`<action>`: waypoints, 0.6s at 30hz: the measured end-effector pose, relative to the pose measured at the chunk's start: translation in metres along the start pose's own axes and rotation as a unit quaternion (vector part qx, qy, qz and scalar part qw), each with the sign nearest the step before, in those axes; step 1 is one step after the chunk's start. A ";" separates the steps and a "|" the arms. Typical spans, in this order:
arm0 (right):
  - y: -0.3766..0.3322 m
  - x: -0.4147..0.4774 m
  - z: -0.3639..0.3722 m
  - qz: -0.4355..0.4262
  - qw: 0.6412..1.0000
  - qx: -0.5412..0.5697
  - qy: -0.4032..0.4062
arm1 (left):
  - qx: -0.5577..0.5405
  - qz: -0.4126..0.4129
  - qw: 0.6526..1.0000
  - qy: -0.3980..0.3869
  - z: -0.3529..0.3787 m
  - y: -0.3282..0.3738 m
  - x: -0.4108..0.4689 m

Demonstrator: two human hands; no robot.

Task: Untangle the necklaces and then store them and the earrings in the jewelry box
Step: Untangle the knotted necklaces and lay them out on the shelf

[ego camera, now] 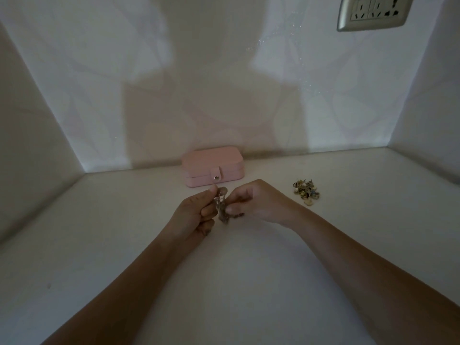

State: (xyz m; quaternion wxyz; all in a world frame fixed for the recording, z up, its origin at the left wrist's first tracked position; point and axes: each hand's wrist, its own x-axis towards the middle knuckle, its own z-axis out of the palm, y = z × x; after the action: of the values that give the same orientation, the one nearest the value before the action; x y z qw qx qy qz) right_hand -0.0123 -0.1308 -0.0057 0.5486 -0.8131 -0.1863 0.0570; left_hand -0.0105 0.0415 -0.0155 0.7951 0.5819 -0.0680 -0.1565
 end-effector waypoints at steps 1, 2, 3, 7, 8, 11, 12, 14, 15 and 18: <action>0.000 0.001 -0.001 -0.001 1.000 0.005 0.010 | -0.001 0.001 1.000 0.003 -0.001 0.000 0.000; -0.001 0.002 -0.002 0.004 1.000 0.021 0.018 | -0.001 0.001 1.000 0.003 -0.001 0.001 0.000; -0.002 0.002 -0.003 0.012 0.998 0.050 0.021 | -0.001 0.001 1.000 0.001 -0.002 0.002 0.001; -0.010 0.003 -0.005 0.040 0.965 0.259 -0.009 | 0.005 -0.003 1.000 -0.017 -0.001 0.002 0.000; -0.010 0.002 -0.006 0.052 0.951 0.304 -0.010 | 0.010 -0.003 1.000 -0.022 -0.001 0.001 0.000; -0.011 -0.001 -0.007 0.095 0.951 0.294 -0.028 | 0.015 -0.004 0.999 -0.030 -0.002 0.001 0.000; -0.011 -0.003 -0.007 0.107 0.960 0.256 -0.040 | 0.015 -0.003 0.999 -0.029 -0.002 0.002 0.000; -0.009 -0.004 -0.008 0.121 0.973 0.186 -0.057 | 0.023 0.001 0.999 -0.027 -0.002 0.002 0.000; -0.010 -0.005 -0.008 0.120 0.977 0.166 -0.060 | 0.026 0.003 0.999 -0.026 -0.001 0.002 -0.001; -0.013 -0.005 -0.009 0.105 0.981 0.155 -0.050 | 0.030 0.005 0.999 -0.023 0.001 0.002 -0.001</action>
State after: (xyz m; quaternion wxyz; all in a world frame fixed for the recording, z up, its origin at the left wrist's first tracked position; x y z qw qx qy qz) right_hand -0.0175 -0.1364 0.0086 0.6489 -0.7293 -0.1158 0.1836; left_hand -0.0113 0.0420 -0.0130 0.7763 0.6015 -0.0938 -0.1637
